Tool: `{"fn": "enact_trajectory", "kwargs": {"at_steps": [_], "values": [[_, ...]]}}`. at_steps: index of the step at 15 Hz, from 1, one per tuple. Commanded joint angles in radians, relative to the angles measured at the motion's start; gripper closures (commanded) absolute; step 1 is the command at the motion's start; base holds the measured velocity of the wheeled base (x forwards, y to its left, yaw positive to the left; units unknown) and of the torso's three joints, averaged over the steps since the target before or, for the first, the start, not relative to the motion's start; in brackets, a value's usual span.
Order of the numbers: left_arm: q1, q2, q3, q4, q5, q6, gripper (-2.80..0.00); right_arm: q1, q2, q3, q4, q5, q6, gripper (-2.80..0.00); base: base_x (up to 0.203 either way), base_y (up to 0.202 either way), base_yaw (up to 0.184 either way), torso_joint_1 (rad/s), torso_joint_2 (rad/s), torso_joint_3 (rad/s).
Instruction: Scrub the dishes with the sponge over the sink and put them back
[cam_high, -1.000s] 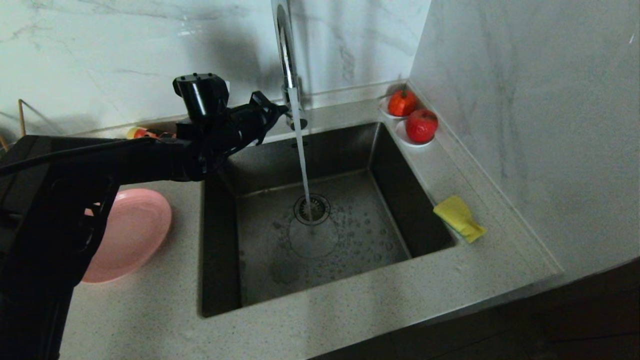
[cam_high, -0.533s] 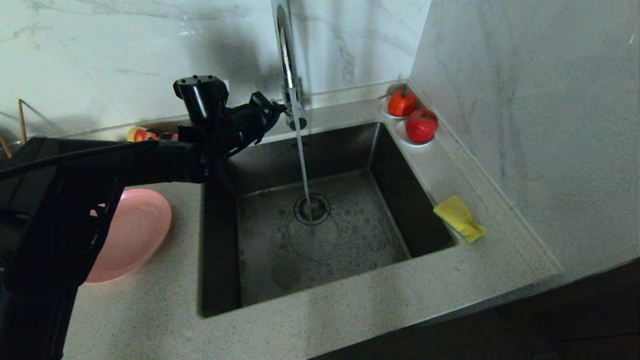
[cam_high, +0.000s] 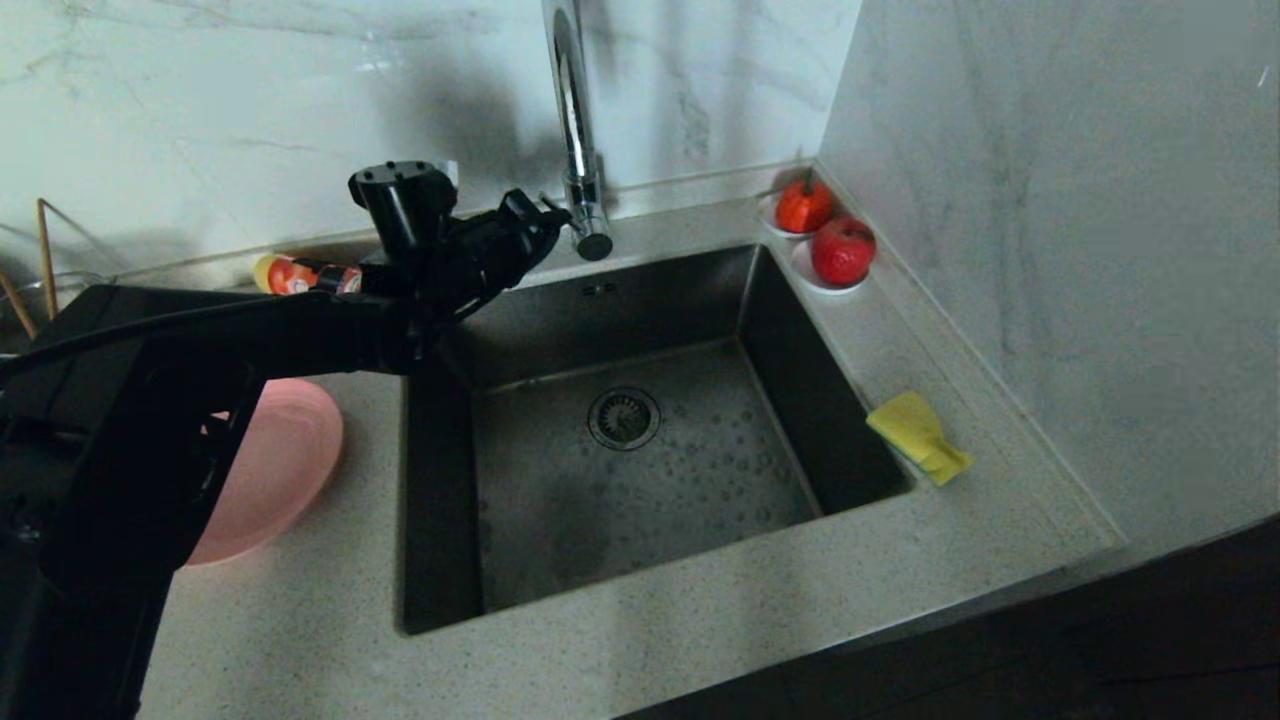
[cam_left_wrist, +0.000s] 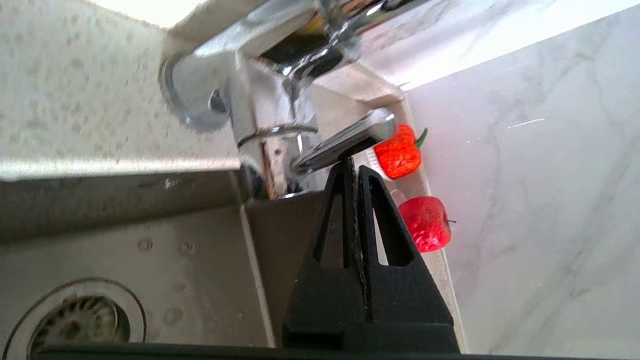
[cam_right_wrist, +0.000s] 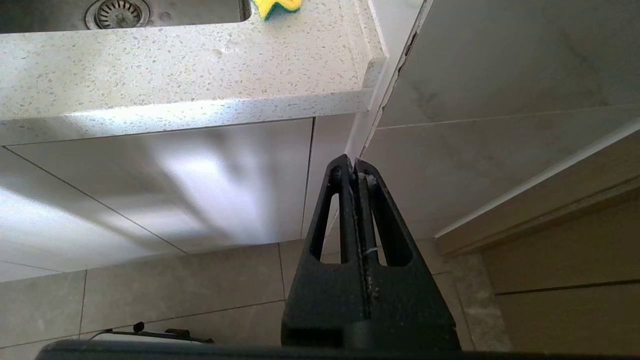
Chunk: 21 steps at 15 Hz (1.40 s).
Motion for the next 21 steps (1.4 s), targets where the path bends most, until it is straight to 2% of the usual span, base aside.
{"fn": "enact_trajectory", "kwargs": {"at_steps": [1,3,10,13,16,17,19,21], "values": [[0.009,-0.003,-0.001,-0.009,-0.002,0.000,0.00,0.000,0.001,0.000,0.000,0.001,-0.001,0.00,0.000,0.000,0.000,0.000,0.00,0.000],[0.015,-0.007,-0.001,-0.013,-0.004,0.016,0.00,0.000,0.001,0.000,0.000,0.001,-0.001,0.00,0.000,0.000,0.000,0.000,0.00,0.000],[0.010,-0.081,0.012,-0.005,-0.021,0.012,0.00,0.000,0.001,0.000,0.000,0.001,-0.001,0.00,0.000,0.000,0.000,0.000,0.00,0.000],[0.002,-0.221,0.117,0.004,-0.028,0.008,0.00,0.000,0.001,0.000,0.000,0.001,-0.001,0.00,0.000,0.000,0.000,0.000,0.00,0.000],[-0.011,-0.428,0.298,0.013,-0.054,0.026,0.00,0.000,0.001,0.000,0.000,0.001,-0.001,0.00,0.000,0.000,0.000,0.000,0.00,0.000],[-0.012,-0.513,0.352,0.036,-0.061,0.058,0.00,0.000,0.001,0.000,0.000,0.001,-0.001,0.00,0.000,0.000,0.000,0.000,0.00,0.000],[-0.010,-0.677,0.437,0.133,-0.063,0.170,0.00,0.000,0.001,0.000,0.000,0.001,-0.001,0.00,0.000,0.000,0.000,0.000,0.00,0.000],[0.006,-0.860,0.530,0.295,-0.017,0.330,0.00,0.000,0.001,0.000,0.000,0.001,-0.001,0.00,0.000,0.000,0.000,0.000,0.00,0.000]]}}
